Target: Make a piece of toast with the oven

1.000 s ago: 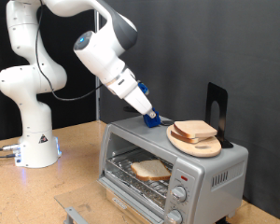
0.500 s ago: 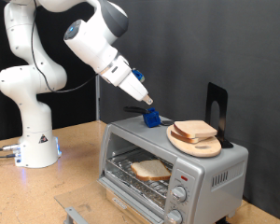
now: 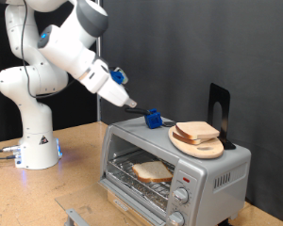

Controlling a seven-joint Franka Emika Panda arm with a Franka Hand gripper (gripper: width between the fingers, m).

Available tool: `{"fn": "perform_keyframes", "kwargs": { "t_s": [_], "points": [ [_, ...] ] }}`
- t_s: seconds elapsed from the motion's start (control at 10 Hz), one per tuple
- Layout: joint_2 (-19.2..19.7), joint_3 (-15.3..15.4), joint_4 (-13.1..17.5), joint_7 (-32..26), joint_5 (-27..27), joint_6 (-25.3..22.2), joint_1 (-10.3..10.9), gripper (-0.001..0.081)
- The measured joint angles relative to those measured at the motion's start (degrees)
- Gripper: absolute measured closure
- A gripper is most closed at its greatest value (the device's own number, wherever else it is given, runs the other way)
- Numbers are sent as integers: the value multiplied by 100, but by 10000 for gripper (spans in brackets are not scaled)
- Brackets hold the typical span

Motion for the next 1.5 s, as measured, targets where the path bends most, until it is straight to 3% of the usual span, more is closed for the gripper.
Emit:
{"fn": "perform_keyframes", "kwargs": {
  "t_s": [0.4,0.8,0.9,1.0,1.2,1.5],
  "points": [
    [-206,-791,-19,-202,-869,-1107,-518,3],
    [-506,-1348,-96,-310,-1368,-1681,-1010,3],
    [-495,-1333,-96,-310,-1368,-1670,-1002,3],
    [-409,-1397,-30,-91,-1632,-2170,-1004,3],
    [143,-1929,339,248,-2052,-3527,-1082,3],
    [1430,-2596,1100,691,-2253,-5317,-1164,3]
  ]
}}
